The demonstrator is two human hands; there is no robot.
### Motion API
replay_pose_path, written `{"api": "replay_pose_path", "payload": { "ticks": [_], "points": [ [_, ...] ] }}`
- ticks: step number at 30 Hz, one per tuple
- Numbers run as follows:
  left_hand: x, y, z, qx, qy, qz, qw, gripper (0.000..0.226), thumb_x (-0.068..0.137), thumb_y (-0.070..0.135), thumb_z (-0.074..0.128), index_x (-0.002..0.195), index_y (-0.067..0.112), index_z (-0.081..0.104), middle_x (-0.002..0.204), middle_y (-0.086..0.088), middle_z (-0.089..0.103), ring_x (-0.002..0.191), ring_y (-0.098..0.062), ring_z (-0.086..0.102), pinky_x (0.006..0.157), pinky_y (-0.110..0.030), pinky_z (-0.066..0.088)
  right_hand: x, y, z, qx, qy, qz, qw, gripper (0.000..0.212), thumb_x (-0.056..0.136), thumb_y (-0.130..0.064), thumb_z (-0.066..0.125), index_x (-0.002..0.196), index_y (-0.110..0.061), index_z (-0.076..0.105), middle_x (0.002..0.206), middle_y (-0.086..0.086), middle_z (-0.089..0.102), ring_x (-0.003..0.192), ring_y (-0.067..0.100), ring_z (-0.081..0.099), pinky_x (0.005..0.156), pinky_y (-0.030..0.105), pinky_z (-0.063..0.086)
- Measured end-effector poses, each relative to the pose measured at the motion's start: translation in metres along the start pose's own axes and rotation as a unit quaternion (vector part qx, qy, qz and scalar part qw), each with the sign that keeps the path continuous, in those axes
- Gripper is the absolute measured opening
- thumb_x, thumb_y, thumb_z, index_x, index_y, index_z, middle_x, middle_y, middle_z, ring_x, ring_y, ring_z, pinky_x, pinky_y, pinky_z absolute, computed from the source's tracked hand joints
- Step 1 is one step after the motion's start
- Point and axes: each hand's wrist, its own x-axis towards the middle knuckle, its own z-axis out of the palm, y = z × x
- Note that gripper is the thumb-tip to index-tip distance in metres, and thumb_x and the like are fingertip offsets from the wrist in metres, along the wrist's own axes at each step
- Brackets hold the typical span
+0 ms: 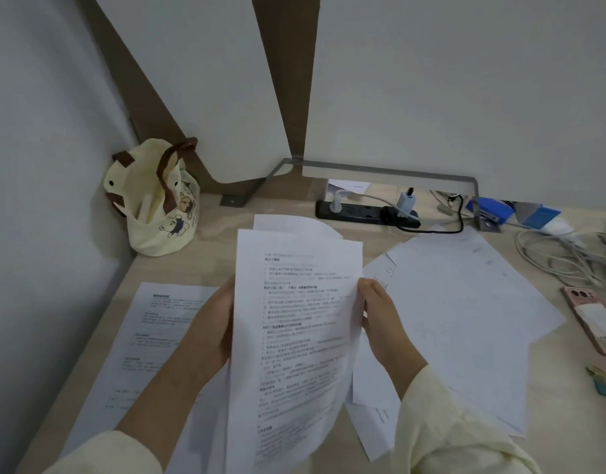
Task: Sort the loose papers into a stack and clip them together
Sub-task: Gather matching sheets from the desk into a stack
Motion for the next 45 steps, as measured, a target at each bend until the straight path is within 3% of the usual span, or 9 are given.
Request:
{"api": "replay_pose_path", "payload": {
  "ticks": [3,6,9,20,24,31,36,40,45],
  "points": [
    [-0.003,0.006,0.014,-0.01,-0.008,-0.006,1.0,0.035,0.092,0.031,0.047,0.115,0.012,0.063,0.116,-0.011,0.067,0.109,-0.029,0.062,0.098,-0.045,0.046,0.009,0.003,-0.011,0.02,-0.005,0.038,0.999,0.023,0.098,-0.028,0.036,0.092,-0.015,0.055,0.107,0.005,0.059,0.103,0.024,0.055,0.09,0.038,0.046],
    [0.001,0.006,0.023,-0.023,-0.016,-0.02,0.999,0.036,0.092,0.03,0.044,0.121,0.014,0.059,0.127,-0.014,0.06,0.117,-0.032,0.057,0.105,-0.051,0.038,0.015,0.003,-0.017,0.038,-0.032,0.059,0.997,0.026,0.098,-0.027,0.034,0.092,-0.013,0.055,0.096,0.002,0.06,0.085,0.017,0.055,0.074,0.03,0.045],
    [0.002,0.006,0.035,-0.032,-0.033,-0.026,0.999,0.043,0.091,0.032,0.043,0.128,0.013,0.054,0.132,-0.016,0.056,0.124,-0.036,0.05,0.109,-0.056,0.031,0.022,0.001,-0.018,0.024,-0.05,0.074,0.996,0.036,0.097,-0.03,0.035,0.114,-0.006,0.057,0.114,0.007,0.062,0.104,0.022,0.057,0.087,0.035,0.045],
    [0.004,-0.014,0.061,-0.114,0.038,-0.018,0.993,0.04,0.093,0.024,0.043,0.12,-0.001,0.058,0.084,-0.008,0.072,0.074,-0.02,0.07,0.059,-0.026,0.056,0.041,0.004,-0.032,-0.035,-0.114,0.09,0.989,0.029,0.093,-0.034,0.042,0.094,-0.009,0.056,0.107,0.018,0.062,0.098,0.025,0.056,0.094,0.039,0.043],
    [-0.001,-0.026,0.071,-0.036,0.077,0.016,0.996,0.035,0.096,0.018,0.039,0.082,0.003,0.067,0.053,-0.002,0.067,0.045,-0.012,0.063,0.041,-0.018,0.047,0.045,0.002,-0.042,-0.082,-0.085,0.049,0.992,0.025,0.096,-0.029,0.036,0.083,-0.013,0.049,0.085,0.001,0.054,0.084,0.016,0.05,0.079,0.03,0.04],
    [0.001,-0.066,0.081,0.037,0.165,0.064,0.983,0.029,0.093,0.028,0.049,0.121,0.028,0.057,0.105,0.009,0.072,0.095,-0.011,0.068,0.078,-0.025,0.055,0.051,0.001,-0.072,-0.185,0.011,-0.048,0.981,0.018,0.097,-0.026,0.033,0.095,-0.012,0.044,0.075,-0.007,0.045,0.075,0.016,0.046,0.057,0.026,0.032],
    [0.003,-0.089,0.085,0.08,0.24,0.041,0.967,0.029,0.091,0.008,0.053,0.113,0.025,0.051,0.099,0.01,0.061,0.088,-0.004,0.058,0.084,-0.025,0.045,0.057,0.01,-0.109,-0.134,-0.042,0.001,0.99,0.022,0.097,-0.027,0.04,0.103,-0.009,0.05,0.098,0.01,0.063,0.085,0.022,0.06,0.079,0.036,0.049],
    [0.004,-0.116,0.064,0.073,0.282,-0.011,0.956,0.033,0.091,0.01,0.053,0.125,0.012,0.053,0.118,-0.011,0.06,0.11,-0.03,0.057,0.1,-0.048,0.042,0.07,0.036,-0.175,-0.419,-0.041,-0.037,0.906,0.039,0.086,-0.03,0.06,0.119,-0.014,0.049,0.125,0.008,0.053,0.109,0.024,0.054,0.092,0.035,0.042],
    [0.007,-0.144,0.05,0.116,0.334,-0.006,0.935,0.028,0.092,0.008,0.051,0.119,0.017,0.052,0.114,-0.005,0.056,0.109,-0.026,0.053,0.094,-0.043,0.041,0.064,0.079,-0.208,-0.642,-0.117,-0.119,0.748,0.077,0.079,-0.048,0.06,0.14,-0.016,0.026,0.148,0.015,0.022,0.138,0.03,0.025,0.11,0.033,0.03]
  ]
}}
